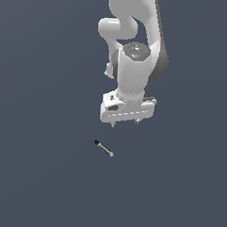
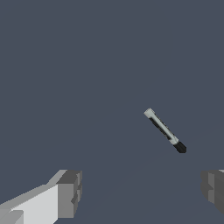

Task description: Pick up the object and move it to a goal position.

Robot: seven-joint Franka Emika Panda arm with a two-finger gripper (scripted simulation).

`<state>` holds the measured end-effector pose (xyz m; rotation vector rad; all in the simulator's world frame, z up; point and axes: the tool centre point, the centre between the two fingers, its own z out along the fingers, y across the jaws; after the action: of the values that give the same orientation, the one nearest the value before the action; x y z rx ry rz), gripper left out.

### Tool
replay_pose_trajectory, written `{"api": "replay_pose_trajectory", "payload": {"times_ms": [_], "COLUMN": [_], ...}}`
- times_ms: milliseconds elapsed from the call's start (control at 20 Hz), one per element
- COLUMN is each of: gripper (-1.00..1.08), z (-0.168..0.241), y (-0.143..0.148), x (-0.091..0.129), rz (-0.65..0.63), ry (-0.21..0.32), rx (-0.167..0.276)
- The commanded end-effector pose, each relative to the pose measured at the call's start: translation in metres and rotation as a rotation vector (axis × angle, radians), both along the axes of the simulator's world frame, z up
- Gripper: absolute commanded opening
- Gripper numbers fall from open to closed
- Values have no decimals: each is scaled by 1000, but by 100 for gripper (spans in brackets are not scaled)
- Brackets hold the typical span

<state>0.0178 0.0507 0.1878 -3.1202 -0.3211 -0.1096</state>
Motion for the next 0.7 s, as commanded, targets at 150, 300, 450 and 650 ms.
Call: {"api": "replay_pose_trajectory", "payload": {"times_ms": [150,300,450,650], "gripper": [100,100,100,100], "z": [-16,-27,-39,-55], "y": [-12,-20,-29,-40], "x": [7,12,16,22], "rz": [94,161,231,325], "ry": [9,15,22,31], "rx": [-12,-19,-25,-32]}}
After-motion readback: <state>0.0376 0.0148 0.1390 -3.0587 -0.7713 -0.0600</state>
